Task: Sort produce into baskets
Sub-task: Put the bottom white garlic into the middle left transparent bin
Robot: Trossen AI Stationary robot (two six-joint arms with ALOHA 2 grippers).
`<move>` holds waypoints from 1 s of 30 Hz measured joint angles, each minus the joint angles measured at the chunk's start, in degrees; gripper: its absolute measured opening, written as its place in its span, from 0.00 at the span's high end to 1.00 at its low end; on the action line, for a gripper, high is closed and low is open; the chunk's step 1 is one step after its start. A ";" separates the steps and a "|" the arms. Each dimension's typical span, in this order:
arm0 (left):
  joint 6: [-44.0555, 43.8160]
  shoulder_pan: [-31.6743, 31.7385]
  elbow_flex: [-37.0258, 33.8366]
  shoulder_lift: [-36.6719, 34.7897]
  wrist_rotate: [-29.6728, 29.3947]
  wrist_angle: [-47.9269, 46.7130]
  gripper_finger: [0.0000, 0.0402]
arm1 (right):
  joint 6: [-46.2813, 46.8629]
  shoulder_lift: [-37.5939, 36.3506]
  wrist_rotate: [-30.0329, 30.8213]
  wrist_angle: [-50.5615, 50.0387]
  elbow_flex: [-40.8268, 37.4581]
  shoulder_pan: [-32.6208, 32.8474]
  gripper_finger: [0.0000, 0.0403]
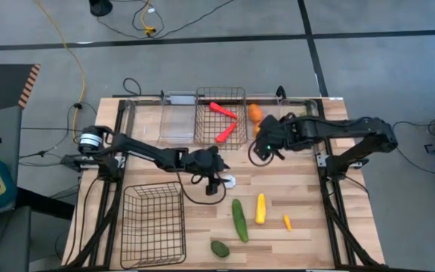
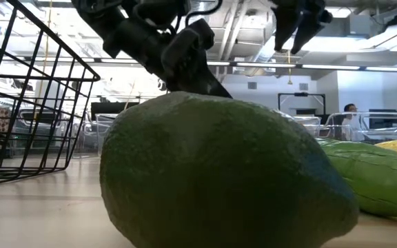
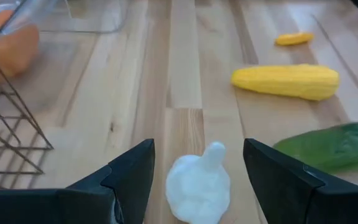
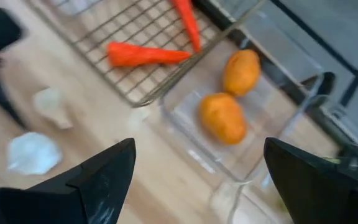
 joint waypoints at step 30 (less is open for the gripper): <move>-4.21 -3.92 -0.02 3.75 -7.63 6.14 0.42 | 3.62 0.09 -0.48 18.59 -0.02 18.48 0.05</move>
